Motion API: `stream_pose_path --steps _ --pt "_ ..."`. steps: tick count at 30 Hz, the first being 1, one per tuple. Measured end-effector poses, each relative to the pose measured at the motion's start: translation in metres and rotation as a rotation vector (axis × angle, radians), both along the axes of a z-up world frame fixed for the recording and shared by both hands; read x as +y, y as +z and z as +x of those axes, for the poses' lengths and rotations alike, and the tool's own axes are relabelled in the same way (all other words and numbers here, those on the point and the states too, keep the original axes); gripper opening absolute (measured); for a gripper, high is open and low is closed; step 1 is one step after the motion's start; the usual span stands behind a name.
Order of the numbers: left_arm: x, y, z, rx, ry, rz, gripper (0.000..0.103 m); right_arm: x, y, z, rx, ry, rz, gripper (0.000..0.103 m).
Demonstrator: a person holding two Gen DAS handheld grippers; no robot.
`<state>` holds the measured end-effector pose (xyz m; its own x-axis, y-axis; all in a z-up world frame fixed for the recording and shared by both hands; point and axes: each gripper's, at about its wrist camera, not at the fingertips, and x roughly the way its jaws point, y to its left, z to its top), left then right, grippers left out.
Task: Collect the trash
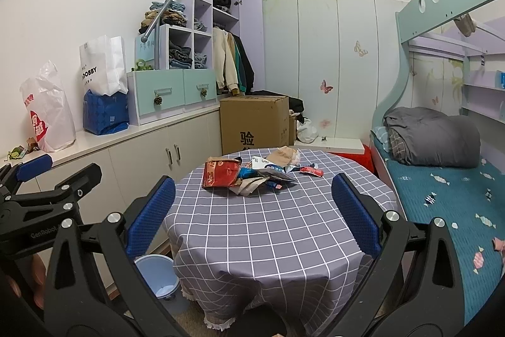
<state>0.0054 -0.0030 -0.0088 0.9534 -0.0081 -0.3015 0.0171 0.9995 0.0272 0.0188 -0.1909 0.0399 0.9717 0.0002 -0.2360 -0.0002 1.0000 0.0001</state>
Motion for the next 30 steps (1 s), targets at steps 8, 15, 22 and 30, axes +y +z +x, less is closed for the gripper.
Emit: stream_pose_path --steps 8,15,22,30 --pt "-0.0014 -0.0014 -0.0005 0.001 0.0 0.0 0.099 -0.0001 -0.0001 0.0004 0.002 -0.001 0.0 0.097" --pt "-0.0023 -0.0026 -0.0004 0.003 -0.004 -0.001 0.099 -0.0014 -0.0016 0.0005 0.004 -0.001 0.002 0.097" --pt "-0.0053 -0.0043 0.0001 0.007 -0.008 0.001 0.099 -0.0045 -0.0081 0.0003 0.012 -0.001 0.004 0.097" --pt "-0.0075 -0.0062 -0.0004 0.009 -0.009 0.004 0.099 -0.005 -0.0098 0.0002 0.015 -0.001 0.005 0.097"
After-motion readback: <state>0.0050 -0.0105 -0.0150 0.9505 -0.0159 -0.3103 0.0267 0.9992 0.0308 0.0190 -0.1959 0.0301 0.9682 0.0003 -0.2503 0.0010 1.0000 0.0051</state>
